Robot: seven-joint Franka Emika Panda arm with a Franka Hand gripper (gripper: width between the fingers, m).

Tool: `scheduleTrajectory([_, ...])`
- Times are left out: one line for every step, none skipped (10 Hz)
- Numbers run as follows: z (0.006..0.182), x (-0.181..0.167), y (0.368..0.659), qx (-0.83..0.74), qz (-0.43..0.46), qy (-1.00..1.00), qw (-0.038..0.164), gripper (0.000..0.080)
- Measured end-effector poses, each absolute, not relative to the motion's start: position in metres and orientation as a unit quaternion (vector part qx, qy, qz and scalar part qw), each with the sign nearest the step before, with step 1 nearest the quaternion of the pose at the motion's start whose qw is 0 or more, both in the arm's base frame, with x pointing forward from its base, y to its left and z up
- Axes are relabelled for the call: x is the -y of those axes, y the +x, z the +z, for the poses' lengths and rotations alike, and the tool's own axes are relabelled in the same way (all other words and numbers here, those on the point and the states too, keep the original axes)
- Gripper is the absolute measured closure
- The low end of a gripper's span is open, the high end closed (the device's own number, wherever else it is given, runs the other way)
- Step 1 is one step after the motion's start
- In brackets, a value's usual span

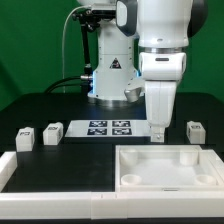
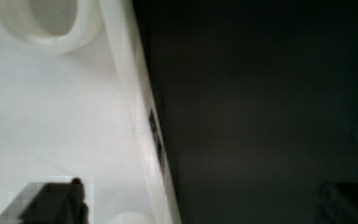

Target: Assemble one leg

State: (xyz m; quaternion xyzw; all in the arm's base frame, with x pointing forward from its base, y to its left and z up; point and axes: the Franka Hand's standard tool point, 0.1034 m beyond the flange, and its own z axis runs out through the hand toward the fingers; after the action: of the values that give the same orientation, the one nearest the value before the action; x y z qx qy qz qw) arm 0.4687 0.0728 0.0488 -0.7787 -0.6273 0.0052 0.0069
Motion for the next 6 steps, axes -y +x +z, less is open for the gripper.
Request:
scheduleTrajectory([0.049, -0.073, 0.469, 0.588, 0.005, -0.809, 0.008, 0.0151])
scheduleTrajectory([0.049, -0.073, 0.468, 0.561, 0.006, -0.828, 0.008, 0.0151])
scheduleTrajectory([0.049, -0.074, 0.468, 0.499, 0.002, -0.867, 0.010, 0.0151])
scheduleTrajectory([0.050, -0.074, 0.460, 0.407, -0.004, -0.913, 0.015, 0.0151])
scheduleTrajectory([0.050, -0.079, 0.455, 0.340, 0.000, -0.940, 0.018, 0.0151])
scheduleTrajectory([0.050, -0.084, 0.454, 0.276, 0.001, -0.961, 0.023, 0.0151])
